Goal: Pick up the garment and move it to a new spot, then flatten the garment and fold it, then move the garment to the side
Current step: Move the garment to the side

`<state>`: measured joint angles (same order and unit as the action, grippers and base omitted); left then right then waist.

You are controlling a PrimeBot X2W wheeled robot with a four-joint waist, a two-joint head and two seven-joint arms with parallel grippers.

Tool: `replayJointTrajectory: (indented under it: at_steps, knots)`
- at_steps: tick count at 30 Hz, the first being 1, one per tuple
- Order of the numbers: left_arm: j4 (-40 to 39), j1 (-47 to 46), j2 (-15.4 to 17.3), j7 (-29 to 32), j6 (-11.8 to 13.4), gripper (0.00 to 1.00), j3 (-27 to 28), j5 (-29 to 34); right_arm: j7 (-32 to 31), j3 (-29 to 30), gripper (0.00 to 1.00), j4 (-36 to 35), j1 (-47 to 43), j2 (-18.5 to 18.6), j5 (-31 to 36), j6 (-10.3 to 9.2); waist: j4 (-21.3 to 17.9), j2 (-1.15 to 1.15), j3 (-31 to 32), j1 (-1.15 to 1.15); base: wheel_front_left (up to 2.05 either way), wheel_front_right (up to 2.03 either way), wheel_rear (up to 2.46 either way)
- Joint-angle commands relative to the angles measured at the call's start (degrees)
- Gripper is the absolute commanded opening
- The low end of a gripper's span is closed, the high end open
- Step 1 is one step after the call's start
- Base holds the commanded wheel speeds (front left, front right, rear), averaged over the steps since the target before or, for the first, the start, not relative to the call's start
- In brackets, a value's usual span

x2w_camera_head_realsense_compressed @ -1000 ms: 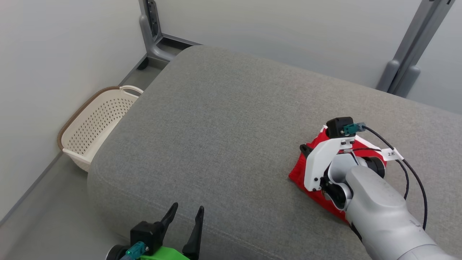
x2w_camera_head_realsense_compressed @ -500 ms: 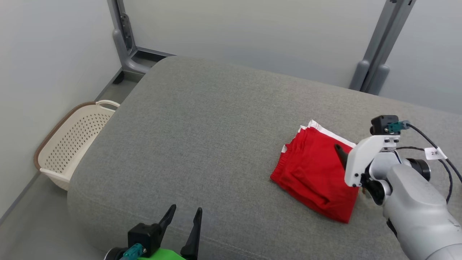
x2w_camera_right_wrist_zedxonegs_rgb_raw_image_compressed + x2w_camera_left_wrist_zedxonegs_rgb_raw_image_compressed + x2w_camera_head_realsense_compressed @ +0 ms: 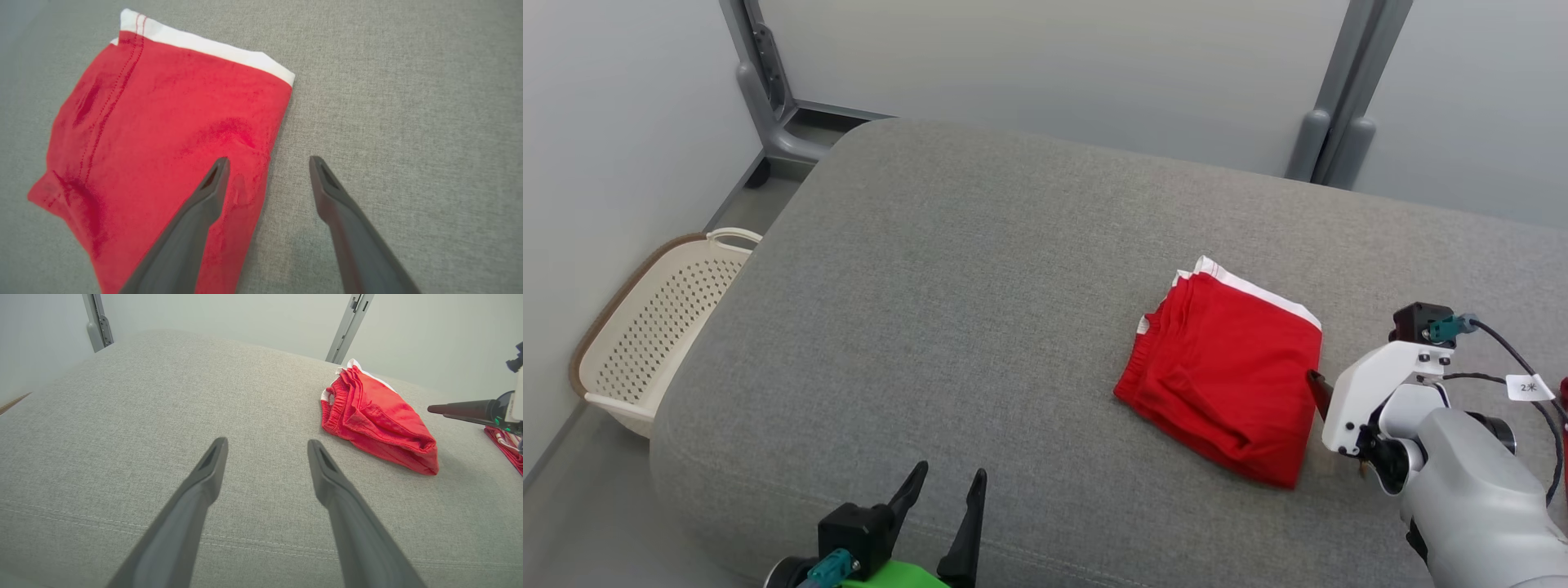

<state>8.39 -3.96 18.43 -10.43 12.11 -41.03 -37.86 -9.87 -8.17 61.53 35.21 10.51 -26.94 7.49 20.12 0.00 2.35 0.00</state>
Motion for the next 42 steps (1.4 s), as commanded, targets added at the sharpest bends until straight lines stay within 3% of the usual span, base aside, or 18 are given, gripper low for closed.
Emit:
replayJointTrajectory:
  at_steps: [1, 20, 21, 22, 23, 24, 26, 35, 42]
  knots:
    - [0.3, -0.7, -0.2, -0.3, -0.2, 1.00, -0.2, 0.1, 0.2, 0.9, 1.00, 0.9, -0.8, -0.2, 1.0, -0.01, 0.3, 0.00, -0.5, 0.00, 0.00, 0.00, 0.00]
    - [0.8, -1.7, -0.3, -0.4, -0.5, 1.00, -1.0, 0.1, -0.7, 11.2, 1.00, 10.0, 2.8, -3.0, 3.6, -0.01, 4.1, 0.00, -2.0, 0.00, 0.00, 0.00, 0.00]
    - [0.8, -1.7, -0.3, -0.3, -0.5, 1.00, -1.0, 0.0, -0.7, 11.9, 0.95, 10.5, 3.0, -3.1, 3.8, -0.01, 4.3, 0.00, -2.0, 0.00, 0.00, 0.00, 0.00]
    - [0.8, -1.7, -0.2, -0.3, -0.5, 1.00, -1.1, 0.0, -0.8, 12.6, 0.81, 10.9, 3.1, -3.1, 4.0, -0.01, 4.5, 0.00, -2.0, 0.00, 0.00, 0.00, 0.00]
    - [0.9, -1.7, -0.2, -0.3, -0.5, 1.00, -1.2, 0.0, -0.7, 13.1, 0.54, 11.2, 3.3, -3.2, 4.4, -0.01, 4.8, 0.00, -2.0, 0.00, 0.00, 0.00, 0.00]
    - [0.9, -1.7, -0.2, -0.2, -0.5, 1.00, -1.2, 0.0, -0.6, 13.6, 0.42, 11.5, 3.5, -3.3, 4.7, -0.01, 5.0, 0.00, -2.0, 0.00, 0.00, 0.00, 0.00]
    - [0.8, -1.7, -0.2, -0.1, -0.5, 1.00, -1.3, 0.0, -0.5, 14.7, 0.00, 11.8, 3.5, -3.4, 5.4, -0.01, 5.4, 0.00, -1.9, 0.00, 0.00, 0.00, 0.00]
    - [0.7, -1.2, 0.2, 0.0, 0.0, 1.00, -1.6, -0.3, 0.1, 18.3, 0.00, 12.4, 3.1, -4.0, 9.1, -0.01, 6.4, 0.00, -1.2, 0.00, 0.00, 0.00, 0.00]
    - [0.3, -0.4, 0.4, -0.2, 0.4, 1.00, -1.3, -0.8, -1.2, 18.2, 0.00, 12.5, 3.8, -5.7, 10.7, -0.01, 4.8, 0.00, -0.5, 0.00, 0.00, 0.00, 0.00]
